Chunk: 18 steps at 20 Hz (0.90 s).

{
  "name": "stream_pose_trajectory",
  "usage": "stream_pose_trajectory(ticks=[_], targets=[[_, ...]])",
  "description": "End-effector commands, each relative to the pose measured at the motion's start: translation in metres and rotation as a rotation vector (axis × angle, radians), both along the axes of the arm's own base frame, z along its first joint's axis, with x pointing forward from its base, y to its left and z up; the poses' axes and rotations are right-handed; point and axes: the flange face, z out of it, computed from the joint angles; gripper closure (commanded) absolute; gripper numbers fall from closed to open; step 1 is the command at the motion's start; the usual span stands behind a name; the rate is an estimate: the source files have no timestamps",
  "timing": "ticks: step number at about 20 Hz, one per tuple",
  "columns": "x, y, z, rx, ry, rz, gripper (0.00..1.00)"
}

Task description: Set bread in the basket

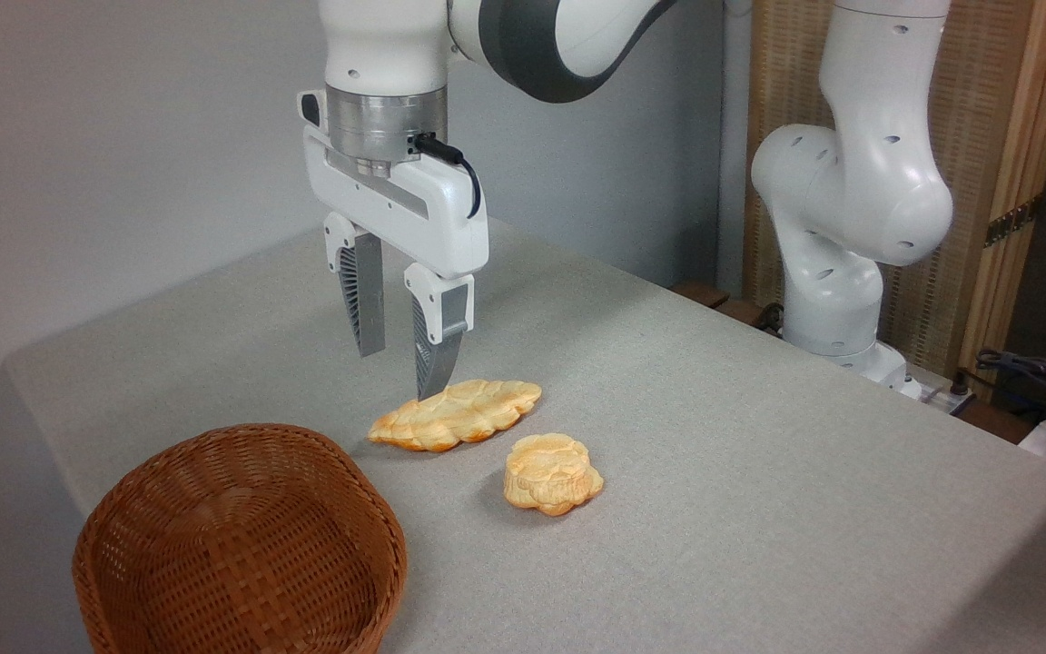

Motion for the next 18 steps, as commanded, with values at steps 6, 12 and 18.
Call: stream_pose_trajectory(ticks=[6,12,18], targets=[[0.0029,-0.0024,0.0043,0.0,0.003,0.0,0.0],[0.003,-0.0024,0.0045,0.001,0.001,-0.003,0.0],[0.0033,-0.0008,0.0044,0.001,0.001,-0.003,0.0]])
